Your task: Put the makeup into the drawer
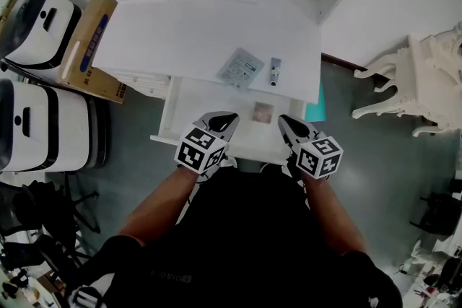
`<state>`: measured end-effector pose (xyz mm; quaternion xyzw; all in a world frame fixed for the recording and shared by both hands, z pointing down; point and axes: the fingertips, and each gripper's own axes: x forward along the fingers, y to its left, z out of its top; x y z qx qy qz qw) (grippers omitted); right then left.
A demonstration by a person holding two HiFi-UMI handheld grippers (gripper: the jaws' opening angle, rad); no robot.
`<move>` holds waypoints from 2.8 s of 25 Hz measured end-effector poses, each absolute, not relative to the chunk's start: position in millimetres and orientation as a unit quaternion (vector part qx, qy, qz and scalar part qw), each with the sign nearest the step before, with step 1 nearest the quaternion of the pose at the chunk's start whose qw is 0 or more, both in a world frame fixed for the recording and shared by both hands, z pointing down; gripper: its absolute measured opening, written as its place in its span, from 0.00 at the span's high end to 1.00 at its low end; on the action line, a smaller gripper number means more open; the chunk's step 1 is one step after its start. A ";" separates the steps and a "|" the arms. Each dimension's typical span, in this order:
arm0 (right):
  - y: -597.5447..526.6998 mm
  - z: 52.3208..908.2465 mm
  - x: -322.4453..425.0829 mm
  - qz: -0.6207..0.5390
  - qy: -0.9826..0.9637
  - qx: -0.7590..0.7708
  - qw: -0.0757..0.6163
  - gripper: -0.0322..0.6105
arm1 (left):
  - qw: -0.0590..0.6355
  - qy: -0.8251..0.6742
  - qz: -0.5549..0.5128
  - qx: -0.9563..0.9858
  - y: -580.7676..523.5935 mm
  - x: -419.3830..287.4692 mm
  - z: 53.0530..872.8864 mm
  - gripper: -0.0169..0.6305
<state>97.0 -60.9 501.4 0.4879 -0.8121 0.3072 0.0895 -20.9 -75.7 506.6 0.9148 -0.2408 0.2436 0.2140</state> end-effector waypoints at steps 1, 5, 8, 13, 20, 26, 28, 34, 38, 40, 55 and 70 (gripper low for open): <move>-61.1 501.5 97.3 0.308 -0.812 0.488 0.090 0.90 | 0.213 -0.240 0.246 0.915 -75.2 -20.4 507.7 0.96; -61.4 502.3 98.5 0.309 -0.811 0.488 0.090 0.90 | 0.216 -0.241 0.241 0.915 -76.0 -18.3 508.2 0.96; -61.7 505.1 100.8 0.311 -0.809 0.489 0.092 0.90 | 0.220 -0.248 0.232 0.914 -79.7 -16.9 508.0 0.96; -64.0 513.8 106.4 0.323 -0.801 0.495 0.096 0.90 | 0.234 -0.265 0.239 0.904 -83.6 -20.4 517.0 0.96; -90.7 532.5 119.2 0.326 -0.783 0.517 0.117 0.90 | 0.214 -0.276 0.262 0.900 -85.4 -24.1 523.5 0.96; -133.1 563.1 136.8 0.329 -0.754 0.549 0.148 0.90 | 0.209 -0.298 0.261 0.894 -89.3 -32.3 521.7 0.96; -145.9 573.5 142.1 0.328 -0.747 0.556 0.157 0.90 | 0.212 -0.308 0.259 0.890 -90.1 -37.1 521.1 0.96; -183.0 602.2 143.0 0.339 -0.734 0.558 0.186 0.73 | 0.226 -0.335 0.258 0.877 -85.6 -51.1 523.2 0.96; -205.8 620.3 138.0 0.351 -0.718 0.563 0.211 0.69 | 0.232 -0.349 0.262 0.870 -83.3 -60.6 525.6 0.96; -216.0 627.9 139.5 0.354 -0.708 0.569 0.222 0.68 | 0.234 -0.354 0.262 0.867 -82.1 -63.5 525.1 0.96; -222.8 662.0 145.7 0.403 -0.679 0.557 0.256 0.75 | 0.243 -0.373 0.260 0.857 -73.6 -78.6 528.3 0.96; -200.8 639.4 159.3 0.402 -0.696 0.552 0.221 0.76 | 0.242 -0.340 0.263 0.870 -82.3 -59.7 531.2 0.96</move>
